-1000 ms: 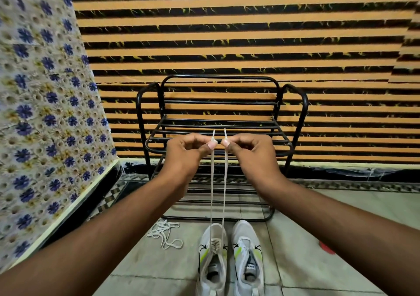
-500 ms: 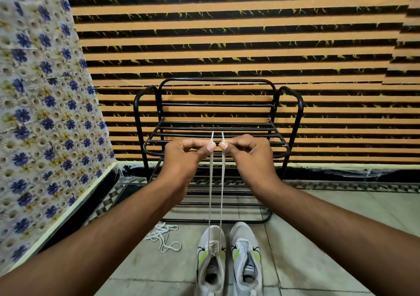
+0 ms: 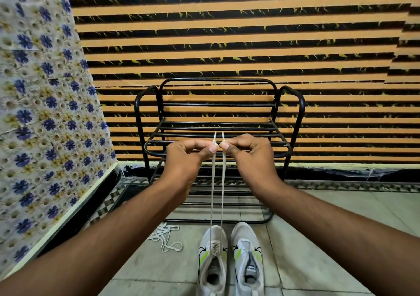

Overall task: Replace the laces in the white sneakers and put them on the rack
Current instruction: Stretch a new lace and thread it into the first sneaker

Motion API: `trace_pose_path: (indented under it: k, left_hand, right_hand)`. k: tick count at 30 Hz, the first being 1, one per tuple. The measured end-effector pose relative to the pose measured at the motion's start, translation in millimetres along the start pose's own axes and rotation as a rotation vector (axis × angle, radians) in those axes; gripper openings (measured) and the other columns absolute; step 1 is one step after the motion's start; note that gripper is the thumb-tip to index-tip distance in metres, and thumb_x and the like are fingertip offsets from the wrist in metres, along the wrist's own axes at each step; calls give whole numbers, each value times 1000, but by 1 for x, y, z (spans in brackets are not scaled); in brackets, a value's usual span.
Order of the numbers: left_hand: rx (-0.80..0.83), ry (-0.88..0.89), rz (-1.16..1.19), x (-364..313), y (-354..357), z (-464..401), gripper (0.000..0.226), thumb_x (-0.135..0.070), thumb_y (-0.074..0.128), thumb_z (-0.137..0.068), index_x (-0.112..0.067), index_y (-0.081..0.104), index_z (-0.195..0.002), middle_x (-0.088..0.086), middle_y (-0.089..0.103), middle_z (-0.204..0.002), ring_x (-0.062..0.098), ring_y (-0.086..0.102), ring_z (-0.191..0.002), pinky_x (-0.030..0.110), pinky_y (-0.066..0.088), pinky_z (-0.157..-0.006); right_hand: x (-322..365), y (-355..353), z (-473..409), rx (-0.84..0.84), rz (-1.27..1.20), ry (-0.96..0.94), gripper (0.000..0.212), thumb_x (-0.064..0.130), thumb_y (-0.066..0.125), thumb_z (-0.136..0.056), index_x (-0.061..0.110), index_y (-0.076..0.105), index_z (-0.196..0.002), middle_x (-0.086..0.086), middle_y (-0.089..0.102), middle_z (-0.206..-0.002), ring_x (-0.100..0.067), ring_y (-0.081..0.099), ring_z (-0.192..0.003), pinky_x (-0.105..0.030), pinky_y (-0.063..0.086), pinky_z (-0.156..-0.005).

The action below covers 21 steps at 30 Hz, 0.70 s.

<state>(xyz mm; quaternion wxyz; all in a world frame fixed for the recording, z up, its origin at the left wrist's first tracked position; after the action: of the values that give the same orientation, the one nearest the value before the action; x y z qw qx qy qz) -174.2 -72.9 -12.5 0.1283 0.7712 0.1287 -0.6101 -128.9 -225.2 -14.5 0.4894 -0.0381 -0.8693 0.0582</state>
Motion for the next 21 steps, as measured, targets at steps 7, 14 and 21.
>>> trace_pose_path:
  k: [7, 14, 21]
  left_hand:
    - [12, -2, -9, 1, 1, 1, 6, -15, 78, -89, -12, 79, -95, -9, 80, -90, -6, 72, -81, 22, 46, -72]
    - [32, 10, -34, -2, 1, 3, 5, -16, 78, -90, -14, 79, -93, -10, 80, -92, -5, 72, -83, 20, 47, -68]
    - [28, -5, -26, -2, 2, 4, 2, -20, 79, -89, -18, 79, -90, -9, 80, -94, 1, 73, -87, 28, 46, -71]
  right_hand:
    - [1, 0, 0, -1, 12, -32, 5, 17, 79, -86, 18, 82, -90, 8, 74, -85, -7, 70, -89, -45, 59, -86]
    - [3, -2, 3, 8, 33, -46, 7, 18, 77, -88, 19, 82, -92, 9, 74, -87, -6, 69, -90, -44, 59, -86]
    - [4, -3, 4, 7, 43, -49, 7, 17, 77, -88, 19, 82, -92, 9, 74, -86, -4, 69, -89, -41, 60, -84]
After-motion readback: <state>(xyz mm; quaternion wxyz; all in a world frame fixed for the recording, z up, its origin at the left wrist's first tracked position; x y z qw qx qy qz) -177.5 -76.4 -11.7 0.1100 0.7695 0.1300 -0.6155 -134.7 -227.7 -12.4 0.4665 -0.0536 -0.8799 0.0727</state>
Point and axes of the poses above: each hand's wrist, its own z-axis away from the middle knuckle, its own y-axis out of the palm, x = y × z, the point moved 2 cm from there along -z, towards the middle knuckle
